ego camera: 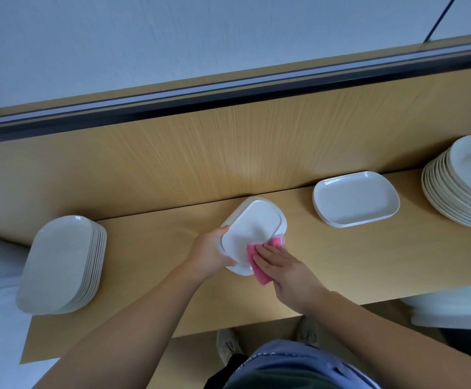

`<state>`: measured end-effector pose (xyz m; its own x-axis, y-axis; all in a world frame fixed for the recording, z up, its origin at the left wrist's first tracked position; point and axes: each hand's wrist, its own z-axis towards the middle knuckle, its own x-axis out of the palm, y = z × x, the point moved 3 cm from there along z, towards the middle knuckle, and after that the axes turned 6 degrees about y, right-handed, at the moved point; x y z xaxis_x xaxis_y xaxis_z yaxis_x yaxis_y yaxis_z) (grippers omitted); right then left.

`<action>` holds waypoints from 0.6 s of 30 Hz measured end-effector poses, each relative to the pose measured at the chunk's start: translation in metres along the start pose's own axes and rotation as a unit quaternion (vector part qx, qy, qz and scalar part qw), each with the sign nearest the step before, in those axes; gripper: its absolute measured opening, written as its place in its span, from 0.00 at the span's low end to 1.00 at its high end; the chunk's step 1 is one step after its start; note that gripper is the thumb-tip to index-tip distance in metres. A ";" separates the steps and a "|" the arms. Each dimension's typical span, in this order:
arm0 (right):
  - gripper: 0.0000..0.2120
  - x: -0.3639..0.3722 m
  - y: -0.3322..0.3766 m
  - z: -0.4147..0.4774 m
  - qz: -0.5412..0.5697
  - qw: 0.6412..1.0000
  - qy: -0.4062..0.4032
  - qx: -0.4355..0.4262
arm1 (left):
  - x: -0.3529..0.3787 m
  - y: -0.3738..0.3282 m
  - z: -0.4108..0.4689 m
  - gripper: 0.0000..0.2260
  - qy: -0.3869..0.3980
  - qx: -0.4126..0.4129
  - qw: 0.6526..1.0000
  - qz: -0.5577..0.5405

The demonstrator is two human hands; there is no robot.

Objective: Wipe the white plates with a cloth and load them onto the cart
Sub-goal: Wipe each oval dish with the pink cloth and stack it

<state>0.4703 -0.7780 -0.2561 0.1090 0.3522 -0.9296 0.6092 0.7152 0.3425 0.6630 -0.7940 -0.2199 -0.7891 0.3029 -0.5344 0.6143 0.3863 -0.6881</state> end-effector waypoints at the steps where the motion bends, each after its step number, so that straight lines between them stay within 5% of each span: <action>1: 0.31 -0.001 -0.001 0.005 -0.010 1.000 0.010 -0.004 | 0.000 0.000 0.001 0.31 0.003 -0.001 1.000 0.002; 8: 0.45 0.017 -0.008 0.019 -0.130 0.984 0.110 -0.057 | -0.001 -0.001 0.007 0.34 0.024 -0.009 1.000 0.008; 18: 0.33 -0.002 -0.064 0.026 -0.053 0.990 0.132 0.017 | 0.004 0.007 0.006 0.36 0.024 -0.027 0.999 0.001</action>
<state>0.4517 -0.8407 -0.2795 -0.1635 0.4254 -0.8901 0.6321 0.7379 0.2366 0.6640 -0.7949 -0.2302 -0.7876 0.3442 -0.5112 0.6162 0.4311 -0.6591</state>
